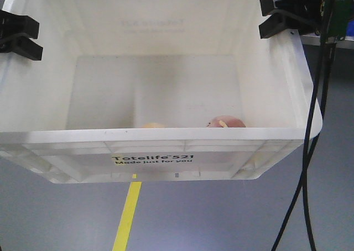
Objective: Place moving items into box and shelve
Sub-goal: 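Hold the crate with both grippers while the base drives away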
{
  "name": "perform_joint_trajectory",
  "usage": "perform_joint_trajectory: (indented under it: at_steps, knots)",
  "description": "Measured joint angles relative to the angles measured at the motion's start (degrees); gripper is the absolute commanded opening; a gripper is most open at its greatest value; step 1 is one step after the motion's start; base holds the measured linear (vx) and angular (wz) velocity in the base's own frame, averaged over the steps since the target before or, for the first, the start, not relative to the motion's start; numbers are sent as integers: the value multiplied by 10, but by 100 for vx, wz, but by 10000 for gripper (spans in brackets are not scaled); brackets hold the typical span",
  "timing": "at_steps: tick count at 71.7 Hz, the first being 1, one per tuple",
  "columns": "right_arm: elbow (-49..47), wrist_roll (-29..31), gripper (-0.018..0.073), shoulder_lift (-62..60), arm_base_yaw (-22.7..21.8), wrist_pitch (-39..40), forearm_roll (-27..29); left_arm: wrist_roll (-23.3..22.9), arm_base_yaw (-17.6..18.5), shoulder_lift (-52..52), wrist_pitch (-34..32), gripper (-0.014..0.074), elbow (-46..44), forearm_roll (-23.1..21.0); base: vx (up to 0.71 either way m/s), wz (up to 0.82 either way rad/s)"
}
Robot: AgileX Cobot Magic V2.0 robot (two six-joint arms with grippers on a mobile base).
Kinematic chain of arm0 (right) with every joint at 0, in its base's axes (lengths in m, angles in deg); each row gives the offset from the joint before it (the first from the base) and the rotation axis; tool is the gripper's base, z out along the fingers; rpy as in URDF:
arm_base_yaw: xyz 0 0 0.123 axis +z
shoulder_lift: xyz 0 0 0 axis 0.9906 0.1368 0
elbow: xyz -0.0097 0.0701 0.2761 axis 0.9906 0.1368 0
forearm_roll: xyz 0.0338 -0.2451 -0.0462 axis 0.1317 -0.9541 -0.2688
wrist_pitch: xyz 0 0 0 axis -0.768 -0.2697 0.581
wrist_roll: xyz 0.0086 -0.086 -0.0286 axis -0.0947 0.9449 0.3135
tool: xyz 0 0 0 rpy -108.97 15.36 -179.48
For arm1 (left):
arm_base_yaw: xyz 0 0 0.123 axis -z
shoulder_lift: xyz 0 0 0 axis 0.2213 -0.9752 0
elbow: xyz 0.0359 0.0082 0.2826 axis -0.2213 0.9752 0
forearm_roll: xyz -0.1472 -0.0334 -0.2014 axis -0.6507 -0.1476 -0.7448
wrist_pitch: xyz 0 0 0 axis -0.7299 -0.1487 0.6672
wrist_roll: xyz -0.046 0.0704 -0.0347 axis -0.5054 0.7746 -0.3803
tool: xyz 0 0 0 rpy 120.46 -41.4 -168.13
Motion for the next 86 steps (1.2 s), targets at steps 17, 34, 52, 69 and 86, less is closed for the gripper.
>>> perform_joint_trajectory:
  at_steps: [17,34,52,69,86]
  knots:
    - [0,0,-12,0,0,0,0,0,0,0,0,-27,0,0,38,33]
    - [0,0,-12,0,0,-1,0,1,0,0,0,-27,0,0,41,26]
    - [0,0,-12,0,0,-1,0,1,0,0,0,-27,0,0,44,16]
    - [0,0,-12,0,0,-2,0,1,0,0,0,-27,0,0,45,7]
    - [0,0,-12,0,0,-2,0,1,0,0,0,-27,0,0,46,4]
